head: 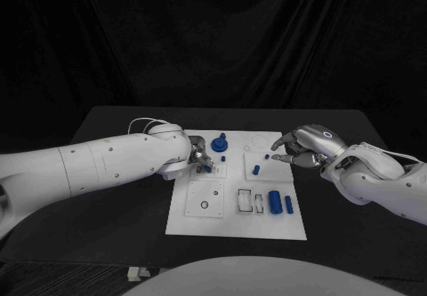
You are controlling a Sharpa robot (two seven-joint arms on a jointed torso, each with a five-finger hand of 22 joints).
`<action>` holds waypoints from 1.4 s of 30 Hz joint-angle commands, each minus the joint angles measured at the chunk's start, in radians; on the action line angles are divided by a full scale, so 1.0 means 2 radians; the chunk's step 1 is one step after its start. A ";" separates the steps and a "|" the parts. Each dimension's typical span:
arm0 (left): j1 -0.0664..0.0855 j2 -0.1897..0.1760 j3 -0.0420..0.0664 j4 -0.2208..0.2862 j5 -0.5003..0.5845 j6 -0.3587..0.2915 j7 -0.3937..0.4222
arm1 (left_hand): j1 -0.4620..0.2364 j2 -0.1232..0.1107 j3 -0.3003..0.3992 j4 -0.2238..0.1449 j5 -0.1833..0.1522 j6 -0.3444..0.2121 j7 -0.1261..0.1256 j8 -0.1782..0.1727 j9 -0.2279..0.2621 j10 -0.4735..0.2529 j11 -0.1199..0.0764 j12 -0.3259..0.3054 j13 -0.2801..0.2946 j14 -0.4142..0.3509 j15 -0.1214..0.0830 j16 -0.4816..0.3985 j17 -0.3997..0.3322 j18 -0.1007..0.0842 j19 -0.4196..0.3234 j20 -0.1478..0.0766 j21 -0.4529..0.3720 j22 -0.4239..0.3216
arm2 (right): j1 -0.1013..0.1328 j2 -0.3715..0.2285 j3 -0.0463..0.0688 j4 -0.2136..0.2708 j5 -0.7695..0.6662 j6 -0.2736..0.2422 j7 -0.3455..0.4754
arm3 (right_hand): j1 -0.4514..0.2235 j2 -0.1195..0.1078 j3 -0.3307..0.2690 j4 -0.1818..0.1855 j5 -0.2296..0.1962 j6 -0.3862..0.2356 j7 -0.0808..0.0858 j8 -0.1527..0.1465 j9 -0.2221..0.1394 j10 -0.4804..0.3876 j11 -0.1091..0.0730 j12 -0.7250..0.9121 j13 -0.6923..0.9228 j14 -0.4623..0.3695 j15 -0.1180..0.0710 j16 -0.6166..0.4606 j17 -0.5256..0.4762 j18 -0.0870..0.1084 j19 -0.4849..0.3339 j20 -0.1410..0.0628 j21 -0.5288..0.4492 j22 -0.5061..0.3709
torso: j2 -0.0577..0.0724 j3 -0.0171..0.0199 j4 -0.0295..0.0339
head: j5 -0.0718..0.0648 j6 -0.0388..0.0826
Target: Assemble the parts on the task board
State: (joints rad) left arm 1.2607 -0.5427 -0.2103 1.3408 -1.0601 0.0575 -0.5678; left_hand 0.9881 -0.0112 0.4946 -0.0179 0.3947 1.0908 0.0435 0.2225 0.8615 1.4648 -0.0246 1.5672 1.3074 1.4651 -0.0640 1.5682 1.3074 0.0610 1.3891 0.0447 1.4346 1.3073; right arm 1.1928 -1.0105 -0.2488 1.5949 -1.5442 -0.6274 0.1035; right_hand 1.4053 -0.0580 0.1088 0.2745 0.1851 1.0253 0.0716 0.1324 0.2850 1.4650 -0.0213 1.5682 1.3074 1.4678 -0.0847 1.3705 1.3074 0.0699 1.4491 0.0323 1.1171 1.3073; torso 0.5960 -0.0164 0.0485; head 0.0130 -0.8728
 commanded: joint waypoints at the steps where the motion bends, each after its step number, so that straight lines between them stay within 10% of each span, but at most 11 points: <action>1: -0.005 0.002 -0.002 0.000 0.001 0.007 0.003 | 0.000 0.006 0.005 -0.002 -0.003 -0.002 -0.003 -0.002 0.001 0.053 -0.002 0.002 0.132 0.053 -0.003 0.001 0.132 -0.001 -0.002 -0.001 -0.003 0.046 | -0.001 0.000 0.000 0.000 -0.002 0.003 -0.009 | 0.000 0.006 -0.002 -0.001 0.000 0.002 0.003 -0.003 -0.001 0.053 0.003 0.001 0.132 0.032 0.003 -0.002 0.044 0.007 -0.003 0.000 -0.002 0.076 | 0.000 0.0000 -0.0003 | 0.000 0.000; 34: -0.007 0.005 -0.002 -0.002 0.001 0.002 0.006 | -0.003 0.008 0.005 0.001 -0.010 -0.005 -0.002 -0.006 0.001 0.053 -0.001 0.002 0.132 0.053 -0.003 0.001 0.132 -0.001 -0.003 -0.001 -0.004 0.045 | -0.002 -0.002 0.000 0.000 -0.002 0.006 -0.011 | 0.000 0.007 -0.002 -0.002 0.001 0.003 0.003 -0.004 -0.001 0.053 0.003 0.001 0.132 0.032 0.004 -0.002 0.044 0.007 -0.003 0.000 -0.002 0.076 | 0.000 0.0002 -0.0004 | -0.001 0.000; 37: -0.007 0.005 -0.002 -0.002 0.001 0.005 0.005 | -0.004 0.007 0.003 0.003 -0.023 -0.004 -0.002 -0.008 0.002 0.053 -0.001 0.002 0.132 0.053 -0.003 0.001 0.132 -0.001 -0.002 0.000 -0.005 0.046 | -0.002 -0.002 0.000 0.000 -0.002 0.006 -0.011 | 0.000 0.007 -0.002 -0.002 0.001 0.003 0.003 -0.004 -0.001 0.053 0.003 0.001 0.132 0.032 0.004 -0.002 0.044 0.007 -0.003 0.000 -0.002 0.076 | 0.000 0.0001 -0.0005 | -0.001 0.000; 42: -0.007 0.003 -0.002 -0.002 0.001 0.008 0.003 | -0.023 0.003 -0.028 0.027 -0.095 0.001 -0.002 -0.019 0.001 0.053 0.000 0.002 0.132 0.053 -0.002 0.001 0.132 -0.001 -0.002 0.001 -0.008 0.046 | -0.002 -0.003 0.000 0.000 -0.002 0.006 -0.011 | 0.000 0.007 -0.002 -0.002 0.001 0.003 0.003 -0.004 -0.001 0.053 0.003 0.001 0.132 0.032 0.004 -0.002 0.044 0.007 -0.003 0.000 -0.002 0.076 | 0.000 -0.0001 -0.0005 | -0.001 0.000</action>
State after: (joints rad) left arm 1.2541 -0.5378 -0.2115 1.3356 -1.0600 0.0529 -0.5626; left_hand 0.9555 0.0032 0.4448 0.0354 0.2083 1.0925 0.0405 0.1863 0.8663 1.4648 -0.0246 1.5672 1.3073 1.4650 -0.0640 1.5681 1.3073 0.0610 1.3891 0.0447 1.4212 1.3073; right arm 1.1911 -1.0140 -0.2488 1.5940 -1.5442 -0.6191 0.0985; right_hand 1.4054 -0.0496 0.1061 0.2717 0.1851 1.0288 0.0751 0.1286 0.2842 1.4649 -0.0213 1.5683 1.3074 1.4678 -0.0847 1.3706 1.3074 0.0699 1.4491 0.0323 1.1172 1.3077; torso 0.5959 -0.0161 0.0480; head 0.0116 -0.8728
